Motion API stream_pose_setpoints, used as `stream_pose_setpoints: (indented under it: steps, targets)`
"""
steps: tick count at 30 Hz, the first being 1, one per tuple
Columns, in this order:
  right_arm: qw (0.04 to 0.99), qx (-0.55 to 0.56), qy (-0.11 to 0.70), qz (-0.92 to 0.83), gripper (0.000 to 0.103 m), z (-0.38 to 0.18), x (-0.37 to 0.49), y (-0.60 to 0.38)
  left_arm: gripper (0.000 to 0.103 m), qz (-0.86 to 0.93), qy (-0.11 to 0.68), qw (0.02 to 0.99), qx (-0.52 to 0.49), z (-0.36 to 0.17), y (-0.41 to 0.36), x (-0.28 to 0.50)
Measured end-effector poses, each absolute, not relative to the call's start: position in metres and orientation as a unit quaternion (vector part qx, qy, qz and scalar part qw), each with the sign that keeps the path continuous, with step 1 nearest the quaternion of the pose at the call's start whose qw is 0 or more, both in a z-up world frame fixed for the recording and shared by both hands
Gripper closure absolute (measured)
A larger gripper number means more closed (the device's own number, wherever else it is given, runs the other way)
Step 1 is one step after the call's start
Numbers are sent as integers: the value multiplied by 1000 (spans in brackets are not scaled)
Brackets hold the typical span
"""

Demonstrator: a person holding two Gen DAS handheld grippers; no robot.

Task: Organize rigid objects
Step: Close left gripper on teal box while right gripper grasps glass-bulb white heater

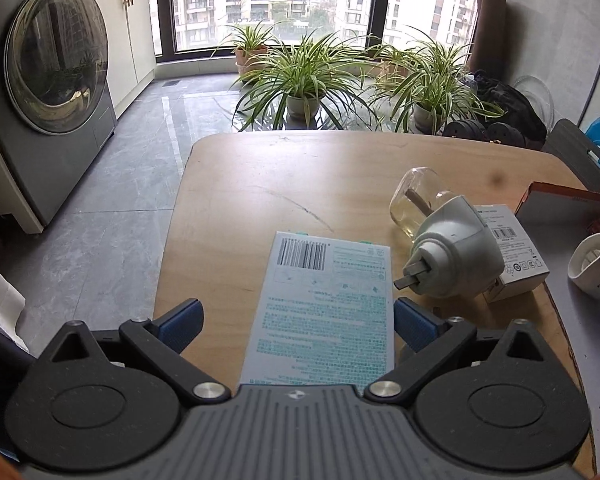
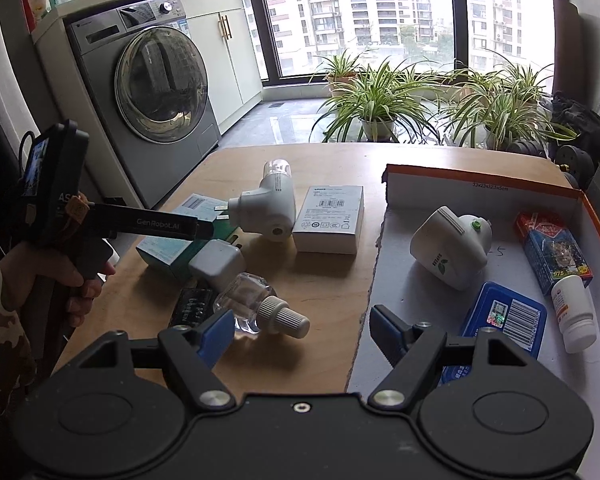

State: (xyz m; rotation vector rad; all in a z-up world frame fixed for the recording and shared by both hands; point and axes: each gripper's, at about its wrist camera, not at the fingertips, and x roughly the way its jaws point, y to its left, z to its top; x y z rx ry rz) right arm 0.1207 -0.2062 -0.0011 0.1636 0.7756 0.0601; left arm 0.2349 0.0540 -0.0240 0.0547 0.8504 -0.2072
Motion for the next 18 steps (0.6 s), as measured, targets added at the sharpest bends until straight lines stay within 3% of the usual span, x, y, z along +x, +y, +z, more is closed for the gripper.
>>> stream_pose_setpoints:
  steps: [6, 7, 10, 18]
  targets:
    - [924, 72, 374, 34, 15, 3, 141, -205, 2, -120, 413, 902, 46, -34, 43, 235]
    - [925, 70, 372, 37, 15, 4, 146, -205, 6, -118, 414, 902, 33, -35, 46, 236]
    - [925, 71, 369, 49, 15, 9, 162, -204, 32, -105, 397, 911, 43, -31, 49, 231]
    - [897, 147, 407, 84, 15, -1, 242, -194, 31, -66, 384, 921, -14, -18, 72, 208]
